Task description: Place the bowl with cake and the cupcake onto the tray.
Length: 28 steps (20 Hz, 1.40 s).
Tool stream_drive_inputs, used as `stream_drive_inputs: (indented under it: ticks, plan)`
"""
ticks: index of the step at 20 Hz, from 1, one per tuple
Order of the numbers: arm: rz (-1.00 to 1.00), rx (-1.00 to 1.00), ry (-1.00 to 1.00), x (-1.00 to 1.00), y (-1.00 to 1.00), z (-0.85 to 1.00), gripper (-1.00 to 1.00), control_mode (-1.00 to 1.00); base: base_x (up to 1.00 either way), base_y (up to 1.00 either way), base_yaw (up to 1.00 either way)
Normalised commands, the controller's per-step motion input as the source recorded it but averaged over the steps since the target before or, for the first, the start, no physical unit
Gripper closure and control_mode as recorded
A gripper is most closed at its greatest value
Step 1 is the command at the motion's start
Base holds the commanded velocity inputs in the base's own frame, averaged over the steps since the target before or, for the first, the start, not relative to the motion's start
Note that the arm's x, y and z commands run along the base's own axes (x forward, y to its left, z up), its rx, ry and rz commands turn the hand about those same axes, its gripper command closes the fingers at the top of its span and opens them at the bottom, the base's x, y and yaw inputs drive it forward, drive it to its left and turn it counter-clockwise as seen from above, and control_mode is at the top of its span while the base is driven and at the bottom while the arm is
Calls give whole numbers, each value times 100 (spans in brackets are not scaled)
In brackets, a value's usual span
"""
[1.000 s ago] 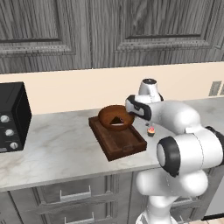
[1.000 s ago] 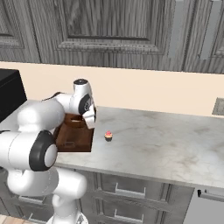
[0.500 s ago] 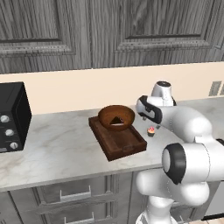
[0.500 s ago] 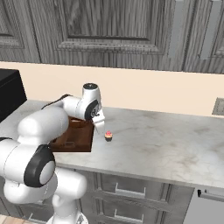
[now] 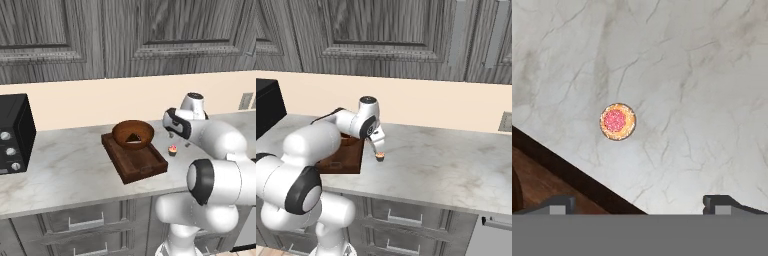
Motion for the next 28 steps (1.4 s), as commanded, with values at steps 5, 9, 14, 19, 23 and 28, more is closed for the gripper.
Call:
stream_drive_inputs:
  ticks: [5,9,14,19,23,28]
  plan:
    - [5,0,0,0,-25,0,-100,-100,0,0,0]
    - [2,0,0,4,-8,0,-100,-100,0,0,0]
    - [0,0,0,9,0,-1,-100,-100,0,0,0]
    - [0,0,0,11,0,-9,-100,-100,0,0,0]
    - [0,0,0,10,0,-7,-100,-100,0,0,0]
    - [0,0,0,16,0,-7,-100,-100,0,0,0]
